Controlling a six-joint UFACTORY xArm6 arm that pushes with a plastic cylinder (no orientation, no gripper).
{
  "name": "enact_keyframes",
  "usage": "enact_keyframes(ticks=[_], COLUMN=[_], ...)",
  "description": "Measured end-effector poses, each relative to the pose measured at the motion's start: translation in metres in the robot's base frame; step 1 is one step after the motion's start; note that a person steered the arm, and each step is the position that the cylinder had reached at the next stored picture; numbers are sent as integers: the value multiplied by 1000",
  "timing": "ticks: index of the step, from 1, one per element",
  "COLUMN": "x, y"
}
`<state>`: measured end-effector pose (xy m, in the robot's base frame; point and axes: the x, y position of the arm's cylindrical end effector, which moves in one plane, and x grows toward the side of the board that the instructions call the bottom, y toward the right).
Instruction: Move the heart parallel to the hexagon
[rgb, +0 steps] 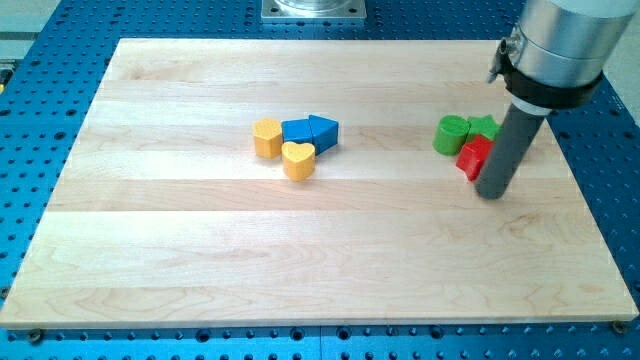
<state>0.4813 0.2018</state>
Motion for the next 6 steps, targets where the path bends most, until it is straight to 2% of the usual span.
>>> enact_keyframes(ticks=[2,3,4,5,6], x=[1,11,20,13,-25], y=[-2,-33,-115,-178,-181])
